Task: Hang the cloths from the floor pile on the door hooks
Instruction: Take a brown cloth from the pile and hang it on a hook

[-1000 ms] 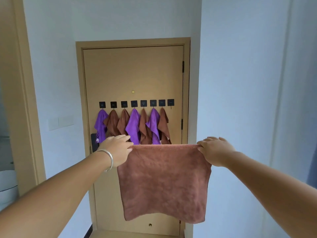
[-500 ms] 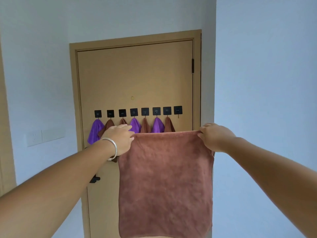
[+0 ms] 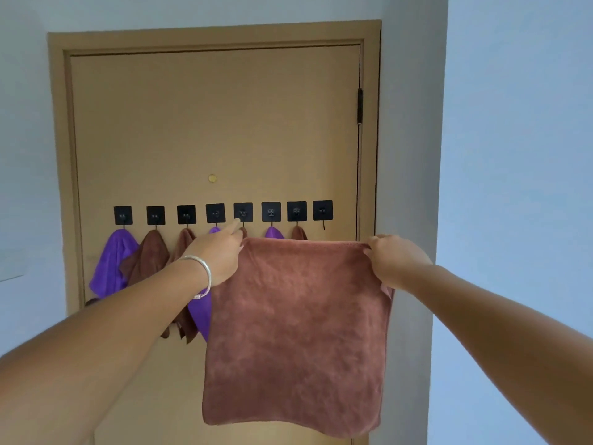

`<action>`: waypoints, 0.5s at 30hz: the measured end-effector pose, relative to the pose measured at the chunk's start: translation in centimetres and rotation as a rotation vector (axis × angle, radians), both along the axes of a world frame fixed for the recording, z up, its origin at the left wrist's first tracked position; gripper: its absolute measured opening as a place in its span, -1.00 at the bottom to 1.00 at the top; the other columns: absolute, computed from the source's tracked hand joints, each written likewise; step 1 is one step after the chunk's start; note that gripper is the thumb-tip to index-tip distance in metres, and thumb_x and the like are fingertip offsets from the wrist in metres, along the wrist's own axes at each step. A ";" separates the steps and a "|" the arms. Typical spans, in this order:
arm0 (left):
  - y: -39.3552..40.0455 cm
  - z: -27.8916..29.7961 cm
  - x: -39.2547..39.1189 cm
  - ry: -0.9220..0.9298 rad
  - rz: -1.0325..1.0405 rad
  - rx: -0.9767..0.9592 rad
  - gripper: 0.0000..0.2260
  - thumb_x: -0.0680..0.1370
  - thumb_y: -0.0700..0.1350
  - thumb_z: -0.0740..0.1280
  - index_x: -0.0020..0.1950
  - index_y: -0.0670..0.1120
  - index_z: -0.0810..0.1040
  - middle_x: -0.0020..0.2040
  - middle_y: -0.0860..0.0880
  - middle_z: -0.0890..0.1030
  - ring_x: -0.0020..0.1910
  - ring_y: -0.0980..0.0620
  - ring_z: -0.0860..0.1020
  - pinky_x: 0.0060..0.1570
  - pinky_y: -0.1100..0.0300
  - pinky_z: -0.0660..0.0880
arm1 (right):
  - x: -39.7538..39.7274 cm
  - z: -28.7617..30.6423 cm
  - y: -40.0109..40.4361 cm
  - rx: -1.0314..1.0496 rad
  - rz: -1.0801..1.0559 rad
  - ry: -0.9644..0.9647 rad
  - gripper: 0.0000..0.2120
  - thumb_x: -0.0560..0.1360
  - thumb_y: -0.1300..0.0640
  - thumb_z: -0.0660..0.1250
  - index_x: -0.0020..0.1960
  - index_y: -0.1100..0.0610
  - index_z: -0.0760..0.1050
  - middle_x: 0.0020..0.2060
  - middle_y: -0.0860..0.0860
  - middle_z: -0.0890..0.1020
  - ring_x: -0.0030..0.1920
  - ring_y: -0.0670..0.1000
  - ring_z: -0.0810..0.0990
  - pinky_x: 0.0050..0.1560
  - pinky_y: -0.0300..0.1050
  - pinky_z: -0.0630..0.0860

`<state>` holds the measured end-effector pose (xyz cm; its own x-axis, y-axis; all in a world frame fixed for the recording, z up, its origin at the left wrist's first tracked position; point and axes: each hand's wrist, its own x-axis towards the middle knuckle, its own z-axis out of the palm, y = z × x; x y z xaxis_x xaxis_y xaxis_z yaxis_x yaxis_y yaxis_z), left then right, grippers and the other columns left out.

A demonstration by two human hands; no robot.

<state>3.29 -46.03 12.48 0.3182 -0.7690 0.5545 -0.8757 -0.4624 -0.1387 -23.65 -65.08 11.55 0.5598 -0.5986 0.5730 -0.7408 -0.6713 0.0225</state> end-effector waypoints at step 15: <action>-21.5 1.8 7.6 -0.234 -0.431 0.098 -0.52 0.50 -0.24 0.16 0.33 0.20 0.36 0.04 0.14 0.42 -0.18 -0.07 0.48 -0.26 0.11 0.41 | 8.8 1.9 -13.6 -0.184 0.035 0.121 -0.59 0.48 0.06 -0.09 0.28 -0.08 0.30 0.08 -0.01 0.50 -0.14 0.09 0.50 -0.19 -0.07 0.45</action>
<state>10.84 -67.54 14.28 -0.1649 -0.8551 0.4916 -0.9244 -0.0399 -0.3794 -14.85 -78.71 13.44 0.6497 -0.4691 0.5982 -0.7014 -0.6733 0.2339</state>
